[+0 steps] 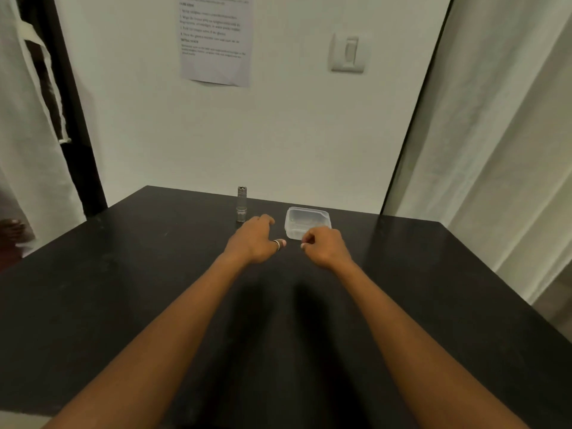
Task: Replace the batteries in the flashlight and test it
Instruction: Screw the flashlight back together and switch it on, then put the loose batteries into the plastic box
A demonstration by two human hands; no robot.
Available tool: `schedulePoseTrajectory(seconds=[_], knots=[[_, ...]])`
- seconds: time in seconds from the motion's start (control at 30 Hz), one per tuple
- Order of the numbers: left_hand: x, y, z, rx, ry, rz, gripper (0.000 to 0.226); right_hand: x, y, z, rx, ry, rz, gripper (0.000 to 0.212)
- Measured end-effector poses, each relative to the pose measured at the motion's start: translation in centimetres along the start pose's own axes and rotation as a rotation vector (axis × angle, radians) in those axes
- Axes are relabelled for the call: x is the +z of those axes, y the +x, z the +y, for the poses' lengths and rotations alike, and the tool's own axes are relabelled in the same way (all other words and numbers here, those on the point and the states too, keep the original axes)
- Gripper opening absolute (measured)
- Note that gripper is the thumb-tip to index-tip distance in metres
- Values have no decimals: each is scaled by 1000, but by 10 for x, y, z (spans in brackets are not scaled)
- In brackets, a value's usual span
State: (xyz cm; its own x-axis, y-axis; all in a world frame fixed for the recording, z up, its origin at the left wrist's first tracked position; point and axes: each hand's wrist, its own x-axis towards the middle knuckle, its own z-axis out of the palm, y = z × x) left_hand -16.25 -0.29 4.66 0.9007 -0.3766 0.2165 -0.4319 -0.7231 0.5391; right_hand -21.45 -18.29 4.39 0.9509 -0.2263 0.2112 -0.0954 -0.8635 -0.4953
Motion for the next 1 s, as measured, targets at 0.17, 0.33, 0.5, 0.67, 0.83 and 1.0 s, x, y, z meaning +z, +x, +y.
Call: schedulePoseTrajectory(seconds=[0.17,0.33,0.5,0.67,0.83,1.0], knots=[[21,1,8,22,5,-29,64,-18,0,37,19,-73,-119,33],[41,22,3,20,-2,-6,62,-22,21,55,-26,-205,-278,53],[67,44,-6,-5,-17,24,68,-7,40,66,-65,-300,-429,57],[87,62,-15,-19,-55,44,73,3,51,76,-121,-298,-387,40],[101,73,-15,-7,-58,99,76,2,59,75,-163,-316,-404,42],[111,80,-13,9,42,115,79,-9,62,75,-201,-340,-366,53]])
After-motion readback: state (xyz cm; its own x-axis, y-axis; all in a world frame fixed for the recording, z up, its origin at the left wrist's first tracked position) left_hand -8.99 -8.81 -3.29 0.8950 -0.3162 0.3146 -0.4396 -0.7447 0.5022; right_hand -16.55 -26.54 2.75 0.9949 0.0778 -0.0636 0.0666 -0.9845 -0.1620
